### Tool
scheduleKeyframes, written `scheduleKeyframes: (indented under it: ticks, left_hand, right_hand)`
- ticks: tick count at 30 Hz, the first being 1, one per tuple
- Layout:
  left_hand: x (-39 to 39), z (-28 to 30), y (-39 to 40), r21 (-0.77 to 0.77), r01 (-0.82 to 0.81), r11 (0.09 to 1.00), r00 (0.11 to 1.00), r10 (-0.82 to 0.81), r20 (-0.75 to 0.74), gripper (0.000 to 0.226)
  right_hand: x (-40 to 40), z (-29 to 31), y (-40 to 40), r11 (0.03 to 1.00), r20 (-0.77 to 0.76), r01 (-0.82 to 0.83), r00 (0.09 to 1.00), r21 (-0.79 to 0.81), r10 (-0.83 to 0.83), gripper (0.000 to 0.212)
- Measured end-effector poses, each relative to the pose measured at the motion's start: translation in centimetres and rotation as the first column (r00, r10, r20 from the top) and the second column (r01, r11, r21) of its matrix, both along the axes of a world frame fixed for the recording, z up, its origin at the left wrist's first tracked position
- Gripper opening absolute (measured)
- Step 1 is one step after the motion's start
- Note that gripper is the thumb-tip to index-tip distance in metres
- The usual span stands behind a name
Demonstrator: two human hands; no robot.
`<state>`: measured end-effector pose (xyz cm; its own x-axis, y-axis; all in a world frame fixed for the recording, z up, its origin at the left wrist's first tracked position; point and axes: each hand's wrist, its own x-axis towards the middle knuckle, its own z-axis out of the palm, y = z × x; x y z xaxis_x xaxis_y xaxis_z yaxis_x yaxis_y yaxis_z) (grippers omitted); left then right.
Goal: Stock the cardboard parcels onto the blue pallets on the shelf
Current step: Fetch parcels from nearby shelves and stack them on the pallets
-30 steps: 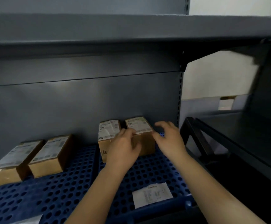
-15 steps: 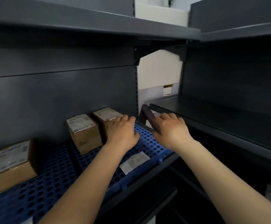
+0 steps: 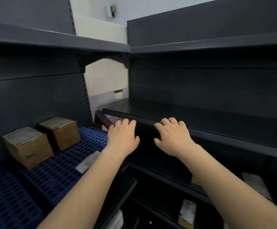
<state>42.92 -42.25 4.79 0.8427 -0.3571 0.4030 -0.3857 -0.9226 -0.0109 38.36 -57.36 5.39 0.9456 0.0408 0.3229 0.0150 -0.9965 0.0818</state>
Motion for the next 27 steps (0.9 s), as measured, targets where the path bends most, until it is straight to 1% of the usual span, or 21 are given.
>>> scheduleKeyframes:
  ticks: [3, 7, 12, 18, 24, 27]
  left_hand:
    - [-2.3, -0.1, -3.5, -0.008, 0.077, 0.997, 0.997, -0.077, -0.005, 0.051]
    - [-6.3, -0.1, -8.8, -0.008, 0.196, 0.981, 0.98, -0.196, -0.021, 0.052]
    - [-12.5, -0.1, -15.8, -0.034, 0.372, 0.928, 0.928, -0.373, -0.009, 0.054]
    - [-20.1, -1.1, -23.6, -0.021, 0.568, 0.823, 0.821, -0.569, -0.05, 0.054]
    - [-26.5, -0.8, -31.9, -0.013, 0.735, 0.678, 0.677, -0.734, -0.052, 0.054]
    - [-29.5, -0.7, -36.1, -0.019, 0.797, 0.603, 0.601, -0.797, -0.062, 0.053]
  right_hand:
    - [-3.7, -0.1, -3.1, 0.997, -0.006, 0.082, 0.997, 0.008, -0.082, 0.05]
    - [-9.8, 0.2, -7.6, 0.979, -0.035, 0.201, 0.979, 0.02, -0.2, 0.051]
    - [-18.3, -0.2, -13.2, 0.926, -0.042, 0.378, 0.925, 0.022, -0.377, 0.049]
    - [-28.4, -0.9, -18.9, 0.811, -0.081, 0.585, 0.81, 0.021, -0.581, 0.052]
    - [-37.1, -0.4, -24.3, 0.66, -0.097, 0.75, 0.66, 0.038, -0.745, 0.052]
    - [-40.9, -0.3, -27.0, 0.579, -0.08, 0.815, 0.58, 0.04, -0.811, 0.052]
